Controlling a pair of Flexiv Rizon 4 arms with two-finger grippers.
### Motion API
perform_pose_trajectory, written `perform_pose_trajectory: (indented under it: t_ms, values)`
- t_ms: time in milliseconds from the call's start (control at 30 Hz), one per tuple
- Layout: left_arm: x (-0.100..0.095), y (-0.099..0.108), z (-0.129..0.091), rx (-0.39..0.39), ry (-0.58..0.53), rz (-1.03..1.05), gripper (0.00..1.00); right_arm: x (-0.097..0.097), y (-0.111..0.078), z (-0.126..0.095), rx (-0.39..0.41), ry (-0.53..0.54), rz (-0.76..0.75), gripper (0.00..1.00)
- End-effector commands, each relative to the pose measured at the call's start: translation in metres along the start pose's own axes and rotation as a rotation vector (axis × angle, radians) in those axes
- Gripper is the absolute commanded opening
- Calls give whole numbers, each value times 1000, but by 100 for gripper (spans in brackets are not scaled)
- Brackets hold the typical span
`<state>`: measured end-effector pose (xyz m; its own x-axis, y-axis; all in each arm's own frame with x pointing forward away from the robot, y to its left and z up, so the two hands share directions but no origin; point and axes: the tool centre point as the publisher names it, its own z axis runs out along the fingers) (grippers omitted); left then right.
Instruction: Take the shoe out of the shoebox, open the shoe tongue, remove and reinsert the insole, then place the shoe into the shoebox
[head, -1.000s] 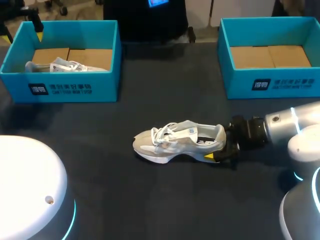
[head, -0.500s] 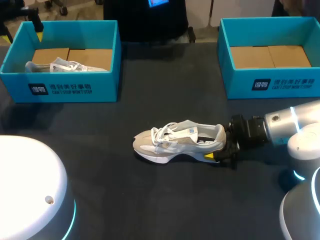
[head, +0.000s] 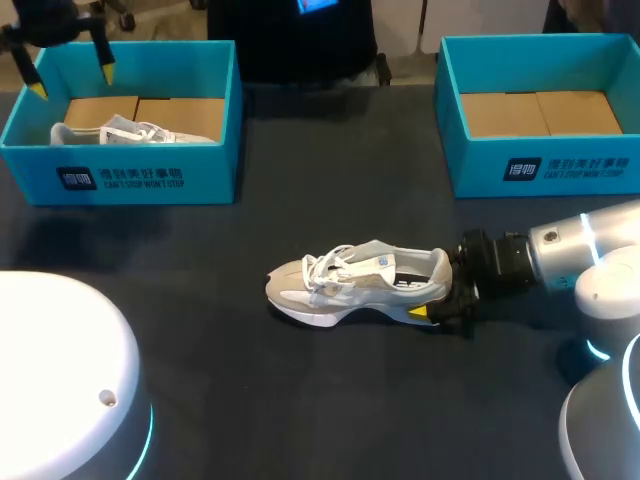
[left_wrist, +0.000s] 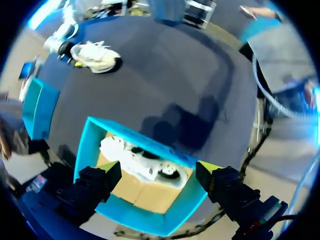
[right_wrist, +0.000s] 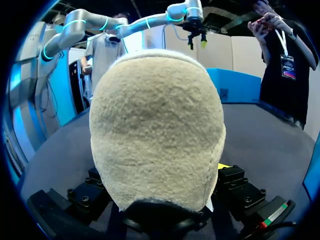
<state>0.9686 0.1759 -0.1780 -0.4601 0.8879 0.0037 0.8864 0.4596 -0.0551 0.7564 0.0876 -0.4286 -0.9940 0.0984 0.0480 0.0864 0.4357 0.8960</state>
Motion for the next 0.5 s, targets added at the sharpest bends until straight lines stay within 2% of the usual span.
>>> perform_pose_trajectory:
  t_ms: [33, 167, 300, 367, 500]
  values:
    - [-12, -38, 0, -36, 25, -546, 100, -4, -3, 7, 2, -2, 1, 0]
    - [-25, -72, 4, -47, -9, -902, 100, -4, -3, 7, 2, -2, 1, 0]
    - [-47, -105, 8, -82, 71, -1339, 100, -4, -3, 7, 2, -2, 1, 0]
    - [-62, -131, 5, -19, 83, -1342, 100, -4, -3, 7, 2, -2, 1, 0]
    - [-62, -131, 5, -19, 83, -1342, 100, -4, -3, 7, 2, -2, 1, 0]
